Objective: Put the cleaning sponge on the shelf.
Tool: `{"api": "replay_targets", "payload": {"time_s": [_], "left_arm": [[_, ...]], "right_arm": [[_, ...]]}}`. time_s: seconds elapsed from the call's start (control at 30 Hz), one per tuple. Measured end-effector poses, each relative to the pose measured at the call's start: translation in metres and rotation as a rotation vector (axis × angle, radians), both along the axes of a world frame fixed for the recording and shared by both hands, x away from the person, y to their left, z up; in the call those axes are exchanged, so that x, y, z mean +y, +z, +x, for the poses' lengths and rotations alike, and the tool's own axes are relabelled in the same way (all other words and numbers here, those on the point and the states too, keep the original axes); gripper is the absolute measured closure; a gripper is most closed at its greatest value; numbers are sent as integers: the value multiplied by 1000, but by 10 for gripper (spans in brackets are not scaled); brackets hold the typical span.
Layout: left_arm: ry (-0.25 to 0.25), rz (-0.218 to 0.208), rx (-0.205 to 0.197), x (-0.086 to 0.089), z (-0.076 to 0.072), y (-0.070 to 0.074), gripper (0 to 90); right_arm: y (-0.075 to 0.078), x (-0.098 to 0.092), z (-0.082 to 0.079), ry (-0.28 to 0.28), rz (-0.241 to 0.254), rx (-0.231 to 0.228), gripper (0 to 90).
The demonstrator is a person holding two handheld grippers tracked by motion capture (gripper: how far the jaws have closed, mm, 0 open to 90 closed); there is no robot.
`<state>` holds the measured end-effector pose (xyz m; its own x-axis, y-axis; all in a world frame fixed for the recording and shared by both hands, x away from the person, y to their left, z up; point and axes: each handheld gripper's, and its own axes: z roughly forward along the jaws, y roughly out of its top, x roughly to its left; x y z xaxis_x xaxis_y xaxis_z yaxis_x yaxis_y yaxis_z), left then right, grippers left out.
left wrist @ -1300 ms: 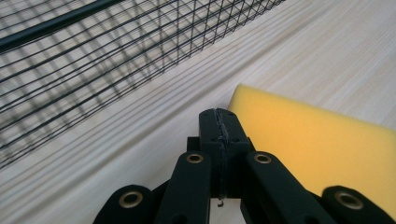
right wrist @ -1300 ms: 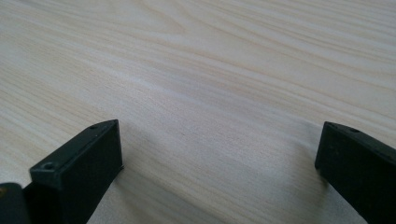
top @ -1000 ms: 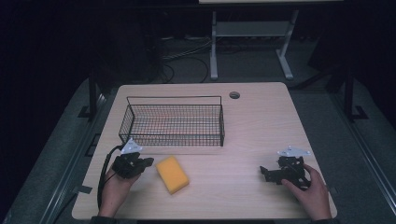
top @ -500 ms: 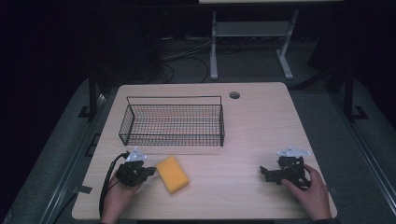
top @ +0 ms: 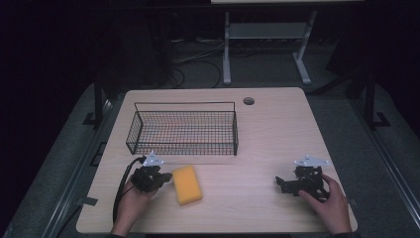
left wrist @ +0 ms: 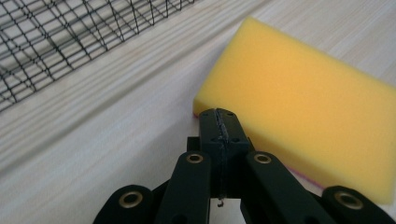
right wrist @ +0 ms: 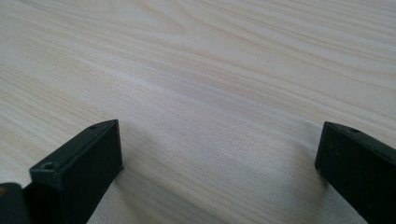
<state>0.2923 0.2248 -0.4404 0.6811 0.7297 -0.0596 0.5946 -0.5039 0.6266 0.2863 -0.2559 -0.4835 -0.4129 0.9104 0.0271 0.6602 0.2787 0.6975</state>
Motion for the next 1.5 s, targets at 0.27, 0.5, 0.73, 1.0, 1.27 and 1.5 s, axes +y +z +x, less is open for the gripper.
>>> {"api": "replay_targets", "payload": {"time_s": [0.27,0.5,0.73,1.0,1.27,1.5], "left_arm": [[-33,-12,2,-15,10,0,897],[-56,-17,3,-27,16,0,897],[-82,-23,2,-43,23,1,897],[-126,-23,1,-62,29,2,897],[-161,-18,0,-78,31,2,897],[-155,-27,17,-69,30,9,893]], "right_arm": [[0,0,0,1,-1,-1,0],[0,0,0,1,-1,-1,0],[0,0,0,1,-1,-1,0],[0,0,0,1,-1,-1,0],[0,0,0,2,-2,-1,0],[0,0,0,1,-1,-1,0]]}}
